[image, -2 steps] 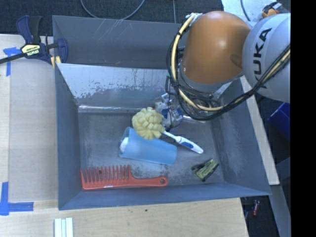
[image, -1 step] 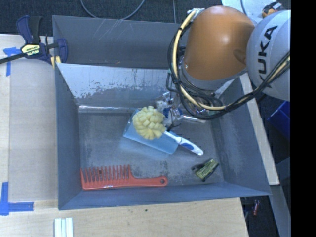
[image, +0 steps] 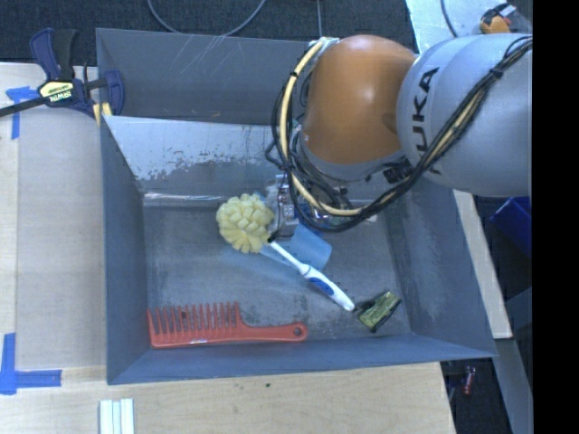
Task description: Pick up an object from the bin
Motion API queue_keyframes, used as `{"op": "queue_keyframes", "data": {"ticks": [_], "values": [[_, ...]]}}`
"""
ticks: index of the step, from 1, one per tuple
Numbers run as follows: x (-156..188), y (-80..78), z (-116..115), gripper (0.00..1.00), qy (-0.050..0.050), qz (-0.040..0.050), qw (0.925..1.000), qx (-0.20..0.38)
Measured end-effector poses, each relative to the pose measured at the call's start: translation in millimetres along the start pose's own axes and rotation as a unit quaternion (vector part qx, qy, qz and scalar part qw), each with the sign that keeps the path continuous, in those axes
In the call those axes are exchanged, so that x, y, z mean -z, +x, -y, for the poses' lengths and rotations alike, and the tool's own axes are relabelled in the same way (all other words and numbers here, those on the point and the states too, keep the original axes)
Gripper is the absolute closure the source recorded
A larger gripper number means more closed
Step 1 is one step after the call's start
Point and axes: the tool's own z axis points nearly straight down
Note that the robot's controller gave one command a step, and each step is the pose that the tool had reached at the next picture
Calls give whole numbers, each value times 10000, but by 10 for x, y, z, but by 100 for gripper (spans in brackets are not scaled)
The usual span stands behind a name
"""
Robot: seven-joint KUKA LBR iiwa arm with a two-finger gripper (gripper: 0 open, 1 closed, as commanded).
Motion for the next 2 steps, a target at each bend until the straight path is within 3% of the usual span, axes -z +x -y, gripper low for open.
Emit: {"op": "queue_keyframes", "data": {"ticks": [1, 2], "values": [[38, 67, -50, 100, 3, -4, 9959, 902], [-630, 33, -42, 100, -11, -3, 9958, 920]]}}
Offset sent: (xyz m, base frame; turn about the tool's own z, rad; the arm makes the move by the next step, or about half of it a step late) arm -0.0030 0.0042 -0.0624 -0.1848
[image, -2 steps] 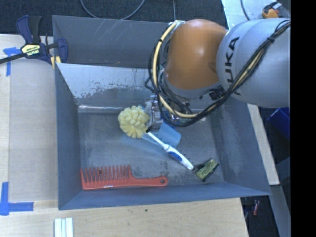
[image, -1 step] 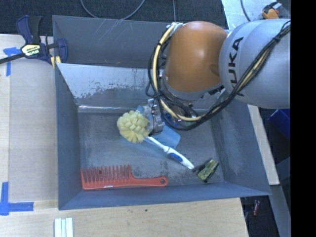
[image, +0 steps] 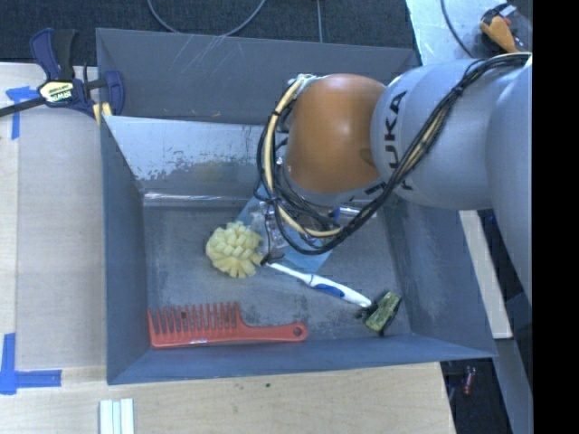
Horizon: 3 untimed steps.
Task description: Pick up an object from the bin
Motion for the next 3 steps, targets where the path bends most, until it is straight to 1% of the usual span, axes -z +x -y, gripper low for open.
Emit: {"op": "queue_keyframes", "data": {"ticks": [1, 2, 3], "values": [[-219, -107, 56, 100, 18, 42, 9847, 1741], [319, -75, 35, 100, 4, 3, 9999, 125], [599, 13, 110, 100, 14, 45, 9867, 1625]]}}
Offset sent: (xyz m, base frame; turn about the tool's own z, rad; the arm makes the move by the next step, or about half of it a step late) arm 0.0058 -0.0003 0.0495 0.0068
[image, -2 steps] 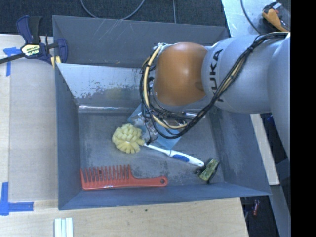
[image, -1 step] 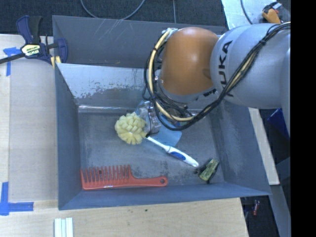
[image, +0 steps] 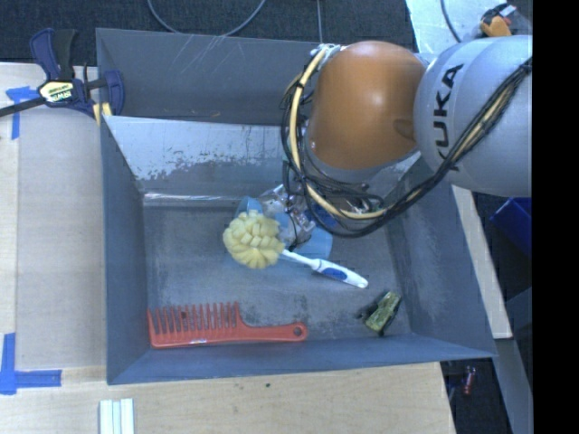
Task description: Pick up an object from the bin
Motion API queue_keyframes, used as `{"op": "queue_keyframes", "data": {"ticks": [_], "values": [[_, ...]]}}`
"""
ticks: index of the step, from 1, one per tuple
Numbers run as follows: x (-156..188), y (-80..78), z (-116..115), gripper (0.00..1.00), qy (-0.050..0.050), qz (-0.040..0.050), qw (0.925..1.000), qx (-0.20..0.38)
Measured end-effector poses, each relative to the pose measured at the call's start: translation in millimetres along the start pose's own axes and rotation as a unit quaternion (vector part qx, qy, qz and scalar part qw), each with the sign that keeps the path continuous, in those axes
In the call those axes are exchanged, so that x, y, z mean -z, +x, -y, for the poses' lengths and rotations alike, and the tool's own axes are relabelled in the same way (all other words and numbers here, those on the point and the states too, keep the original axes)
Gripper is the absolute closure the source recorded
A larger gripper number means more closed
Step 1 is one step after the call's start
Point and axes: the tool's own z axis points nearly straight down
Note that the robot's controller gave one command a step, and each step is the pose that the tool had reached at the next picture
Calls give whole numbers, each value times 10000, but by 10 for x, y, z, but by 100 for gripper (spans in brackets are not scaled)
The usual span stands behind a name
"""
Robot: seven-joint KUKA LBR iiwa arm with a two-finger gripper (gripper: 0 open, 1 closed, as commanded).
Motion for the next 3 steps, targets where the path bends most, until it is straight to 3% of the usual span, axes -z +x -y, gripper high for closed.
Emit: {"op": "queue_keyframes", "data": {"ticks": [1, 2, 3], "values": [[861, 103, -131, 100, -7, -5, 9906, -1370], [188, -64, -107, 100, -1, 11, 9892, -1469], [93, 36, -410, 100, 5, 38, 9898, -1424]]}}
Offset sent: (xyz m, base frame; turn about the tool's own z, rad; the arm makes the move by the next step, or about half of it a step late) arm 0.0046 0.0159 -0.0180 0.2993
